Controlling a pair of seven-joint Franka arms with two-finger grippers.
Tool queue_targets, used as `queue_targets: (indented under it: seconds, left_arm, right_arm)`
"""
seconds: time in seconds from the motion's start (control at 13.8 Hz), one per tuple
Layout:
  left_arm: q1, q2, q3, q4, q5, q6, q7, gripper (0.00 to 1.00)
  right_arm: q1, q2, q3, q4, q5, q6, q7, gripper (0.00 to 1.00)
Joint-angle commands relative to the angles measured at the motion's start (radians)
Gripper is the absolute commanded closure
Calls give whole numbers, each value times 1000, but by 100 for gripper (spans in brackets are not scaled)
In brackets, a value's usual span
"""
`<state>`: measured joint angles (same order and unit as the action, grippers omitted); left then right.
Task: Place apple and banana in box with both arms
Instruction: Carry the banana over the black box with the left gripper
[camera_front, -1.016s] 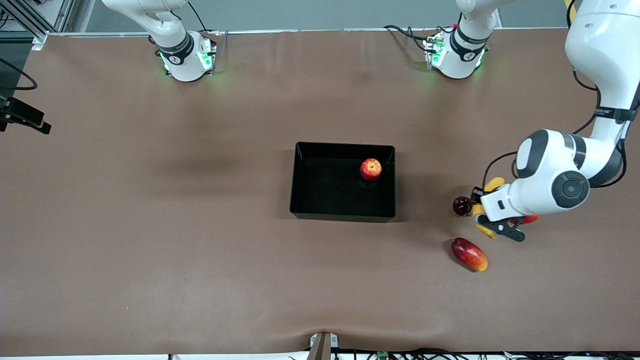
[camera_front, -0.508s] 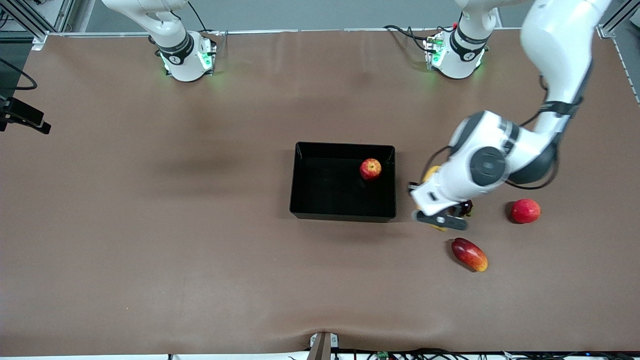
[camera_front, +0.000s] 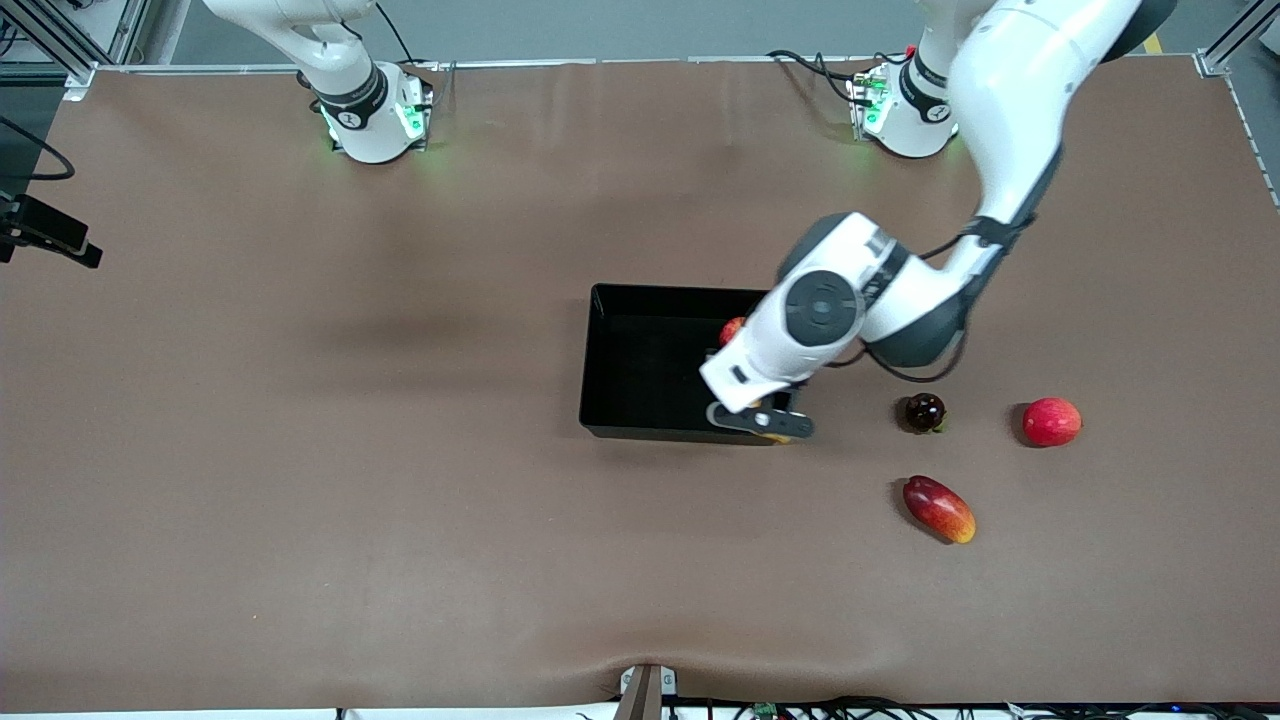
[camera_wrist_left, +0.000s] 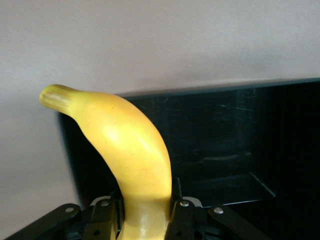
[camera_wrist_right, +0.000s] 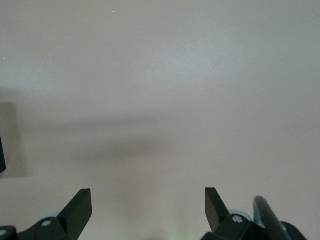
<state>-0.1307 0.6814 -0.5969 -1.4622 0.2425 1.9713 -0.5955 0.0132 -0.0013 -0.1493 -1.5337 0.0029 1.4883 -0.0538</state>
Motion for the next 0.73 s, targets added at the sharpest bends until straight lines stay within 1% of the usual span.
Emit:
queue_targets:
  seconds: [0.0, 0.36, 0.51, 0.65]
  left_arm:
    - [-91, 43, 61, 57, -5, -9, -55, 100]
    - [-280, 133, 164, 169, -9, 14, -187, 100]
    - [-328, 153, 202, 171, -11, 56, -191, 100]
    - [-345, 171, 206, 172, -12, 89, -191, 100]
  right_arm:
    - [-2, 7, 5, 20, -9, -16, 0, 0]
    - [-7, 7, 5, 20, -9, -16, 0, 0]
    - [-9, 7, 5, 20, -9, -16, 2, 0]
    - [-7, 7, 5, 20, -9, -14, 0, 0]
